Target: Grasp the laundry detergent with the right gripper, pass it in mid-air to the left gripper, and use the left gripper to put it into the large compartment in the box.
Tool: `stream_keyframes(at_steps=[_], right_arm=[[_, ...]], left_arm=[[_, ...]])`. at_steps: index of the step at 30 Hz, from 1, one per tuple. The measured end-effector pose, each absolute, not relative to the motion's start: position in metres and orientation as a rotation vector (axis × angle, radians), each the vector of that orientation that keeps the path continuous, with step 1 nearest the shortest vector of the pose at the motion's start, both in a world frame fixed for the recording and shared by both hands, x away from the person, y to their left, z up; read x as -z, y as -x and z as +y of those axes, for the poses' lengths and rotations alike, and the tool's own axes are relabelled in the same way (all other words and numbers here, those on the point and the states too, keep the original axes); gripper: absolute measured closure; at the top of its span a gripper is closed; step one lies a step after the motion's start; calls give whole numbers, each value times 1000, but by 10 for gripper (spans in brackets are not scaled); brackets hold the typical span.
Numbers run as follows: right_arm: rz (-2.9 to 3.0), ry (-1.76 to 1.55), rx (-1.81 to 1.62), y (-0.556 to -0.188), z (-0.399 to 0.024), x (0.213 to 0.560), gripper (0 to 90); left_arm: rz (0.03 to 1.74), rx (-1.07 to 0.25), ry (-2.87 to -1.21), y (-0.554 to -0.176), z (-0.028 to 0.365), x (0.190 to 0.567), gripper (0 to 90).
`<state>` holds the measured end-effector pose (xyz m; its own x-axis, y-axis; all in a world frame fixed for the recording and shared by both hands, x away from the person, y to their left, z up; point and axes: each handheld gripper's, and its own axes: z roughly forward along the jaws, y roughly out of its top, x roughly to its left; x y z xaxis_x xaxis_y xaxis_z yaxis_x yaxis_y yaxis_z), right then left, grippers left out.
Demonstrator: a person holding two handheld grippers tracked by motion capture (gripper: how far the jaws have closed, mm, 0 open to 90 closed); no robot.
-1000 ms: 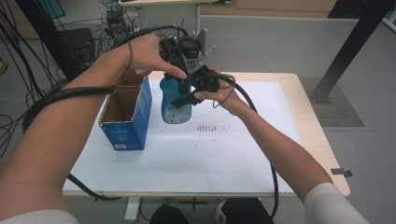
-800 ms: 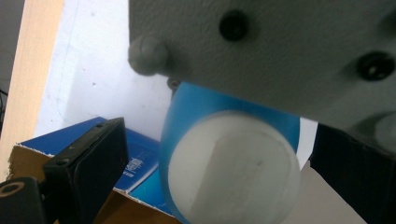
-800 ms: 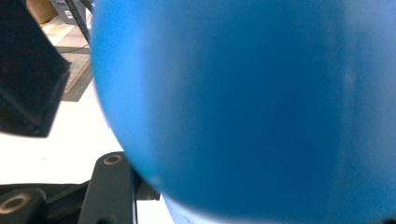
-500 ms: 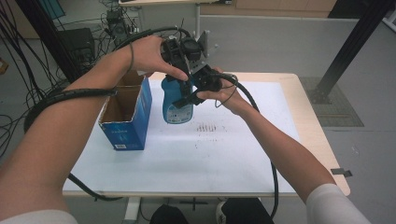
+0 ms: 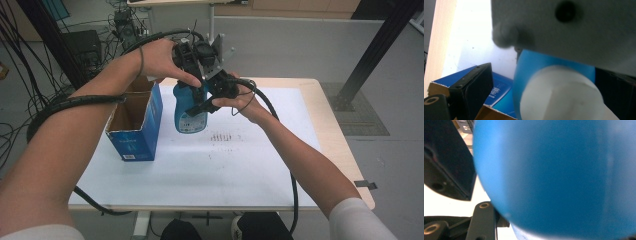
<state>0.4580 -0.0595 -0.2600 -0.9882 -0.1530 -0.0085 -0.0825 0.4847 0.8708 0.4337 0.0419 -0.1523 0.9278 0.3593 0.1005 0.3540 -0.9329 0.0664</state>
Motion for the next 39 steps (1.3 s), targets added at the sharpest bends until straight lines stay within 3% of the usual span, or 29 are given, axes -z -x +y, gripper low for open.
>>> stream_keyframes(at_steps=[39], right_arm=[[-2642,-197,1547,-456,-59,263,432]], left_arm=[[555,-169,-3037,-430,41,152,57]])
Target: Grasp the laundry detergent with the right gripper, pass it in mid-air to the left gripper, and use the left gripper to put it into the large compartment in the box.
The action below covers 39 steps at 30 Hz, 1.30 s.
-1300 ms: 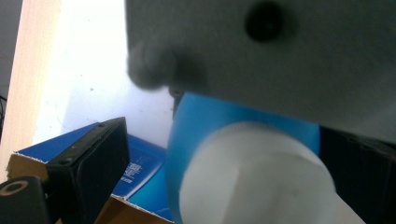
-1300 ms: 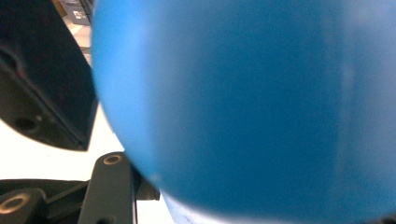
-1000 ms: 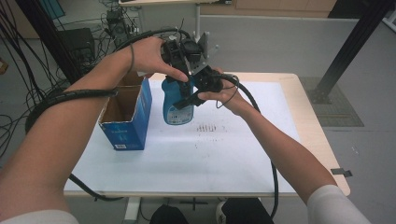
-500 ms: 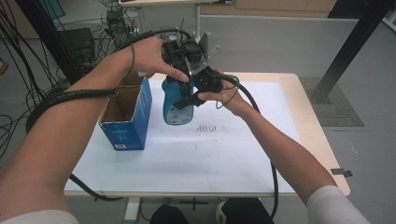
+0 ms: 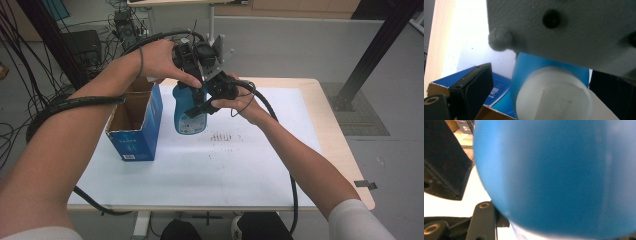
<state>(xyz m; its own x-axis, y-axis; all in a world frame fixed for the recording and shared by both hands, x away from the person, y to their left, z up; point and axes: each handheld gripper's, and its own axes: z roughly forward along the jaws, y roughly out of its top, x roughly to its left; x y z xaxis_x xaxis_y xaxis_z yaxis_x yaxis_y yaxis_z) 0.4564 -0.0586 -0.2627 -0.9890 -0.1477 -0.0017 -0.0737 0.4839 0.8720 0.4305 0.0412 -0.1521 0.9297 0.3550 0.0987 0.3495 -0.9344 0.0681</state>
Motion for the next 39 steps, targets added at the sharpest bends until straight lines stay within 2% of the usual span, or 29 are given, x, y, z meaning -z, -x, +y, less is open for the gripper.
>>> stream_keyframes(at_steps=[39], right_arm=[[-2648,-201,1549,-457,-61,261,432]], left_arm=[[546,-167,-3039,-430,39,151,60]])
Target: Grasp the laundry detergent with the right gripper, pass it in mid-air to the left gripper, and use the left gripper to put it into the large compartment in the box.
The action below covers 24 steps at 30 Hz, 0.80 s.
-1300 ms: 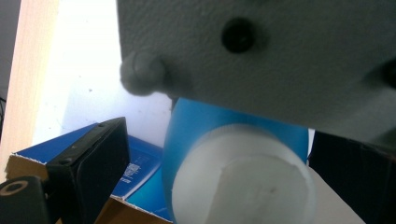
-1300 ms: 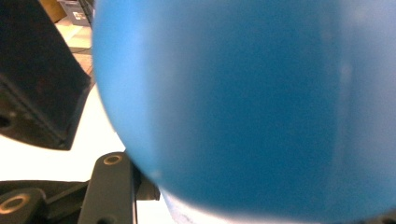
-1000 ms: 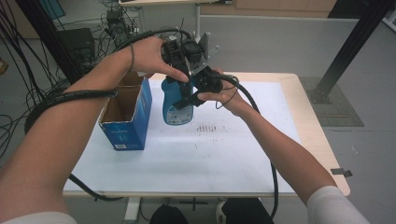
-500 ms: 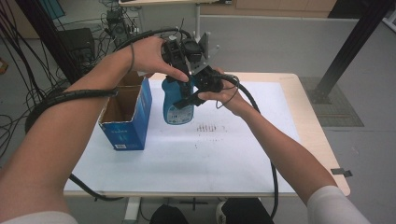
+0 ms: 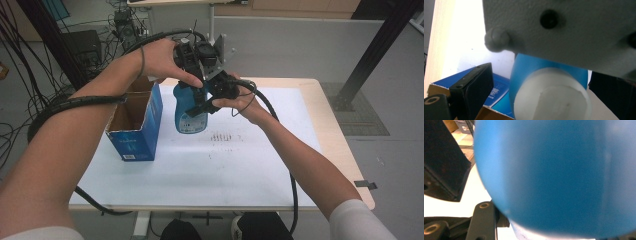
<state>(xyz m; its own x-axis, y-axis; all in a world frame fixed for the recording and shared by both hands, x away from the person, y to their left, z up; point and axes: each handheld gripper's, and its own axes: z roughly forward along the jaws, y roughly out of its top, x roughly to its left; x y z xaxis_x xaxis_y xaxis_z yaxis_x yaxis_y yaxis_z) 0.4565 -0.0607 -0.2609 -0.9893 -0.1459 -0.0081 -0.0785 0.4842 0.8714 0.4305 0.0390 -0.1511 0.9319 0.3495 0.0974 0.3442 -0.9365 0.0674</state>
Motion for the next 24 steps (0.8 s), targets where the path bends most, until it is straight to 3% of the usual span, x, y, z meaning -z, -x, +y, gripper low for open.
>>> stream_keyframes(at_steps=[24], right_arm=[[-2655,-205,1549,-456,-59,261,432]], left_arm=[[550,-171,-3039,-429,41,151,63]])
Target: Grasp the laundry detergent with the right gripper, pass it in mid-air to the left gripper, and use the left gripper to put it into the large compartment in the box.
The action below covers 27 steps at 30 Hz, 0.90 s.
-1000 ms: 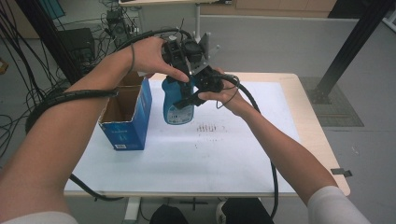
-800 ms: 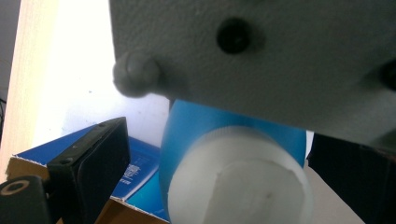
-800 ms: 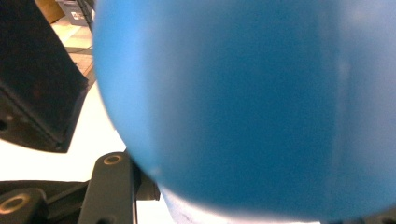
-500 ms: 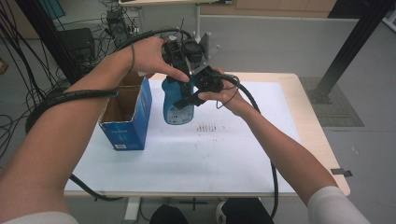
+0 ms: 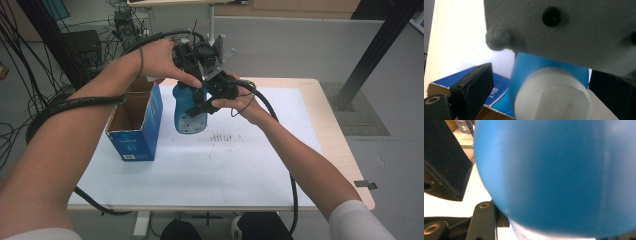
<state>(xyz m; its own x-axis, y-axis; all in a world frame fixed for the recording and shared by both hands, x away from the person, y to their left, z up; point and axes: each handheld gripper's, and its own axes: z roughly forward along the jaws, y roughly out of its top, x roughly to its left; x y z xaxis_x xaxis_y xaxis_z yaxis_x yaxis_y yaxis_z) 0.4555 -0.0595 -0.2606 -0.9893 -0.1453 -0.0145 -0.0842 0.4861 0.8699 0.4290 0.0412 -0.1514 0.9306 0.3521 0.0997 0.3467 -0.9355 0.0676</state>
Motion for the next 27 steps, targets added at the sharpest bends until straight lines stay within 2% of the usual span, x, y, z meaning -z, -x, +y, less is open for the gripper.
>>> stream_keyframes(at_steps=[27], right_arm=[[-2654,-203,1552,-455,-60,260,432]], left_arm=[[537,-172,-3051,-429,40,150,63]])
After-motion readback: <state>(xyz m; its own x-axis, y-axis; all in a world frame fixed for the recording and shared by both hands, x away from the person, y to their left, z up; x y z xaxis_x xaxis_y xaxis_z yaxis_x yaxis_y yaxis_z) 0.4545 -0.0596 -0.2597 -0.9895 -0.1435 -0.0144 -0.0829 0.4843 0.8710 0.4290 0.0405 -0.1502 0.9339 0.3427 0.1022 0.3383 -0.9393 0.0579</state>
